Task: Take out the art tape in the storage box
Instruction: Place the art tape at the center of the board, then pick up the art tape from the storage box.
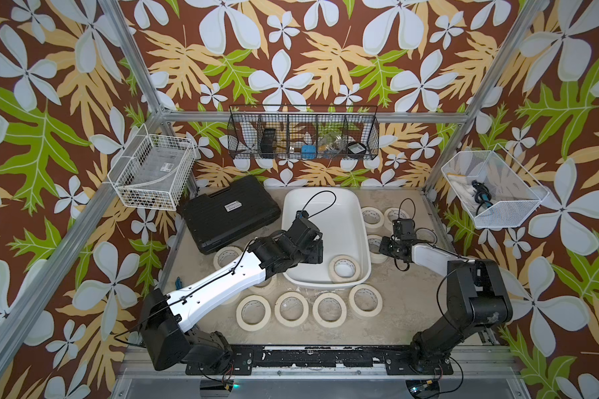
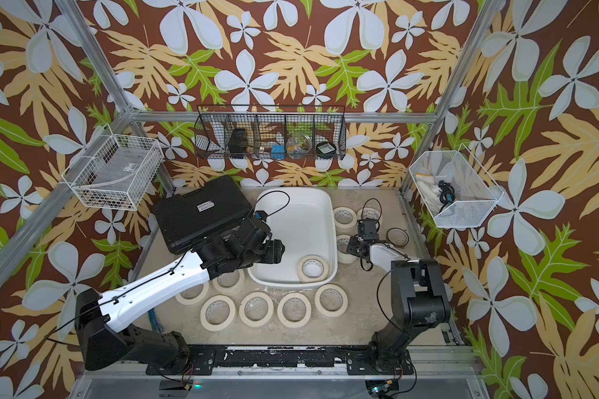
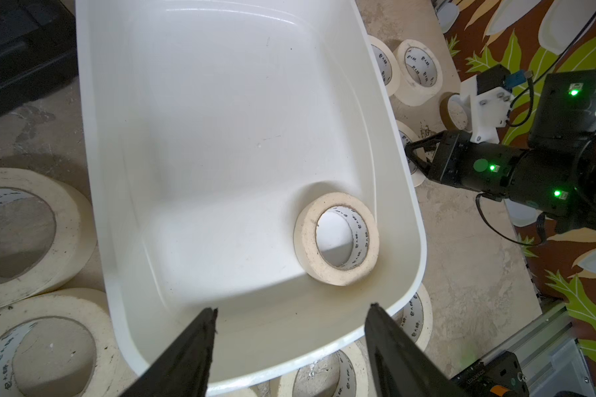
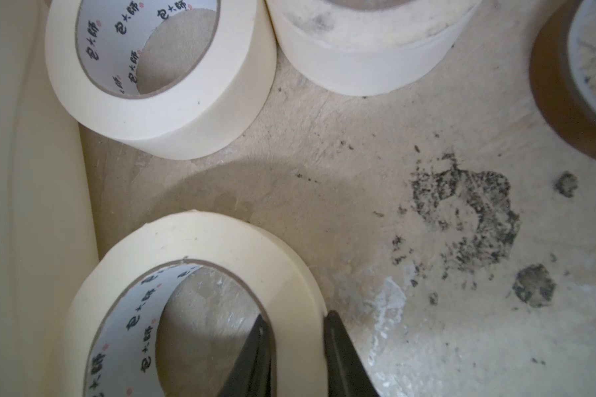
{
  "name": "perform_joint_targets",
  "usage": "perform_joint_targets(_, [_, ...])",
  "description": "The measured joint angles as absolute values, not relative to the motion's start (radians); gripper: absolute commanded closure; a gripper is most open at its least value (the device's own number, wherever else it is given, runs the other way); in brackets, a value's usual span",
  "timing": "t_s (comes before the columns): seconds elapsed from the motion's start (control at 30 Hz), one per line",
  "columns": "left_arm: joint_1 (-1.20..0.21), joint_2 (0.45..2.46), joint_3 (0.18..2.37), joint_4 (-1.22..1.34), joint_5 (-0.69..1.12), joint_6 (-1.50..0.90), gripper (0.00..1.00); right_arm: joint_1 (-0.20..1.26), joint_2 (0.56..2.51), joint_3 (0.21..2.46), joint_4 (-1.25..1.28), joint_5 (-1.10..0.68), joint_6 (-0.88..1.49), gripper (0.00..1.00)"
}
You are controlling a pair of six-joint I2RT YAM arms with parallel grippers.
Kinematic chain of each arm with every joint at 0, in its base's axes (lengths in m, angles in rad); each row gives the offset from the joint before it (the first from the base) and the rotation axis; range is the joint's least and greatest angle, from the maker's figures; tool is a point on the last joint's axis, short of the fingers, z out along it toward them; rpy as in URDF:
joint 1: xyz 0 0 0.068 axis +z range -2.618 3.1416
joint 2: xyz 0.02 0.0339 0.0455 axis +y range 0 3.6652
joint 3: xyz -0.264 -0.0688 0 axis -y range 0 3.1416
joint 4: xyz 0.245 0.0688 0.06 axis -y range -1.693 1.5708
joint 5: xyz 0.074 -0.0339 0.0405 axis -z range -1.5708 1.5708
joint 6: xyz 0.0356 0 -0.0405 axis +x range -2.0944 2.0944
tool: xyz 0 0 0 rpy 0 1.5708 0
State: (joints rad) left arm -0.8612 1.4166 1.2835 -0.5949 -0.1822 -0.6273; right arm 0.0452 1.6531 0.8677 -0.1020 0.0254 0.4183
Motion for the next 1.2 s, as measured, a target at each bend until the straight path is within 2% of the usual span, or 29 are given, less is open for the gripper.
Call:
perform_joint_targets(0.4, [-0.861, 1.463, 1.283, -0.595, -0.174, -0.628, 0.28, 0.048, 1.621, 0.91, -0.171, 0.081, 0.418, 0.55])
perform_joint_targets(0.6, [-0.861, 1.505, 1.283, -0.58, -0.14, -0.628, 0.28, 0.048, 1.594, 0.961, -0.226, 0.085, 0.418, 0.53])
perform_joint_targets(1.2, [-0.864, 1.738, 1.331, -0.537, -0.044, -0.573, 0.32, 0.104, 1.205, 1.02, -0.406, -0.094, 0.419, 0.49])
